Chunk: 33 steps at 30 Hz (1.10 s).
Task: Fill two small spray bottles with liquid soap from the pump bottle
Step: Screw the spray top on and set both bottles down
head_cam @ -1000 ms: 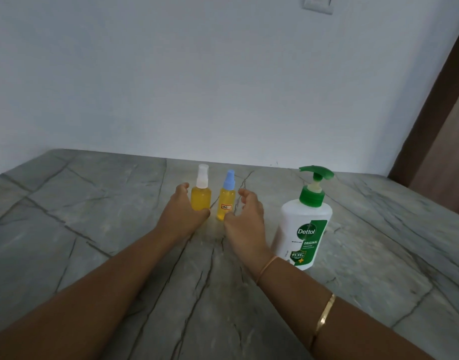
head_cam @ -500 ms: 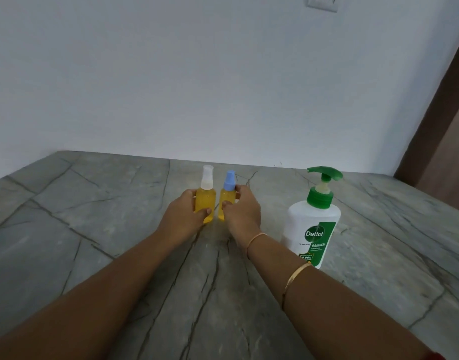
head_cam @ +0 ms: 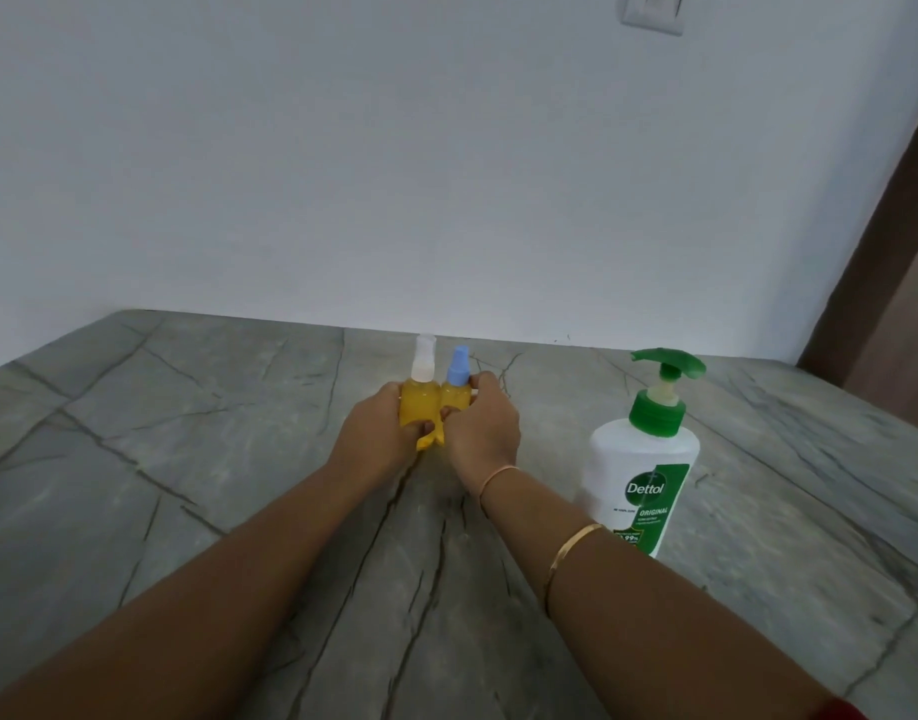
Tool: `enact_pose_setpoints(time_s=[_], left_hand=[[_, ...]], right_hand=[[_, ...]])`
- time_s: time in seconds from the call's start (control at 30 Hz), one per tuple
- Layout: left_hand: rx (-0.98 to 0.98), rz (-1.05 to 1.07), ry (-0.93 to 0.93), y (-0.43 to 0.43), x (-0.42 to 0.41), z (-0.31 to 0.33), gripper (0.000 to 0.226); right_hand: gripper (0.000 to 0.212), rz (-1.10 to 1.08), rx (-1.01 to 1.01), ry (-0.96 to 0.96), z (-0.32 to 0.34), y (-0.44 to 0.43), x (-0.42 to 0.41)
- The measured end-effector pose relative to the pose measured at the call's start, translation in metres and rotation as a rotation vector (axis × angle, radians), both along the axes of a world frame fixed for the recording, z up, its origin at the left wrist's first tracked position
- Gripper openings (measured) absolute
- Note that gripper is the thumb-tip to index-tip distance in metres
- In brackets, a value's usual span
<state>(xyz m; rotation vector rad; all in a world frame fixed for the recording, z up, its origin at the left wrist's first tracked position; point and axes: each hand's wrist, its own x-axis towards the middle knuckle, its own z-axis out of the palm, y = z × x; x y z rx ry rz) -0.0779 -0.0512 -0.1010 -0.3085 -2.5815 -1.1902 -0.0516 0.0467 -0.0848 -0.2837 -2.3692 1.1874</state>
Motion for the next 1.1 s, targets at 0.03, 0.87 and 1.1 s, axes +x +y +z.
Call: enact_pose_setpoints(time_s=[0.03, 0.87, 1.1], left_hand=[[-0.004, 0.001, -0.008, 0.001, -0.005, -0.001, 0.043], [0.081, -0.02, -0.159, 0.023, -0.064, 0.012, 0.046], [-0.015, -0.018, 0.003, 0.016, -0.017, 0.01, 0.063]], right_hand=[[0.024, -0.002, 0.006, -0.001, 0.001, 0.0, -0.003], [0.042, -0.033, -0.157, -0.111, 0.011, -0.001, -0.07], [0.045, 0.055, -0.243, -0.078, 0.013, -0.013, -0.036]])
